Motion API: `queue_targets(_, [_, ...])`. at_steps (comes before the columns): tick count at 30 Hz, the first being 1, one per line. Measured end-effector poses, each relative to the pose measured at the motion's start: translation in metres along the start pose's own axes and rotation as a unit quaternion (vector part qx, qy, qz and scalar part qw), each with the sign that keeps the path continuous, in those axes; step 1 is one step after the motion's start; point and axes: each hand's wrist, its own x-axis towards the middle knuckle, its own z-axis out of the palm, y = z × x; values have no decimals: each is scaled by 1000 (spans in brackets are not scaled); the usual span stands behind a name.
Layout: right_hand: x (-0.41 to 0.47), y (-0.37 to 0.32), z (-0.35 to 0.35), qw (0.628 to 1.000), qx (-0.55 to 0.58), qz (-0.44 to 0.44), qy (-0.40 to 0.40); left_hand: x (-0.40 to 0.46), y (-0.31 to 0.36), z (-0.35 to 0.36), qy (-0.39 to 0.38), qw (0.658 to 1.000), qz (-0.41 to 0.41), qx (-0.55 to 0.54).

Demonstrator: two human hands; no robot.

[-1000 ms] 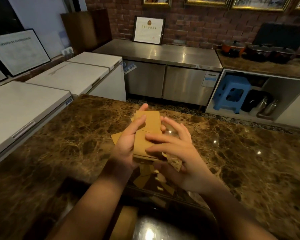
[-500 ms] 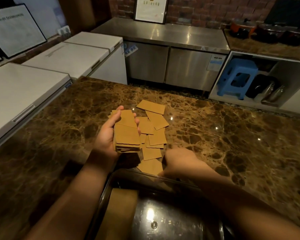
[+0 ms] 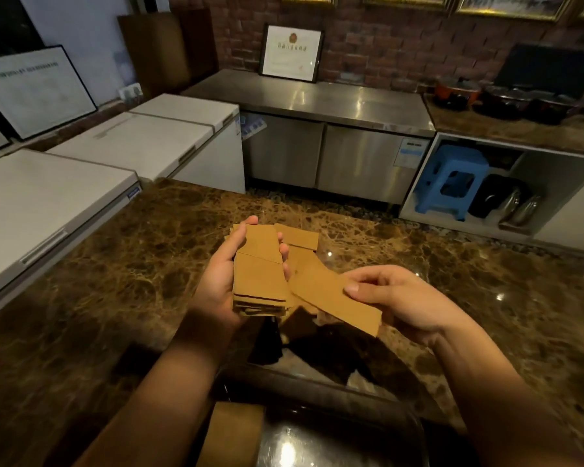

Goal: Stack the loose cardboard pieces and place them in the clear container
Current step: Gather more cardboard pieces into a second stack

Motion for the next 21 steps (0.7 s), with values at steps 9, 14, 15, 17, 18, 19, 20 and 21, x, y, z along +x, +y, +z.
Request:
queue_targets(9, [-20, -18, 1, 974, -33, -177, 137, -5, -9, 19, -29, 999, -19, -7])
queue_targets(14, [-18, -21, 18, 937, -127, -278, 169, -3, -18, 27, 2, 994, -32, 102])
queue_targets(15, [-16, -20, 21, 927, -164, -277, 191, -3, -20, 27, 7, 992, -32, 120])
queue_targets(17, [-13, -18, 28, 918, -197, -270, 215, -4, -24, 28, -1, 991, -38, 131])
queue_targets(18, [-12, -17, 31, 918, -193, -270, 216, -5, -26, 28, -11, 991, -44, 128])
queue_targets(19, [-11, -15, 33, 920, -186, -271, 213, -5, -27, 29, -18, 990, -47, 128])
queue_targets(20, [-11, -14, 34, 922, -178, -272, 211, -5, -28, 29, -20, 990, -46, 132])
queue_targets(21, [-10, -14, 35, 924, -171, -272, 210, -5, -29, 30, -22, 990, -43, 136])
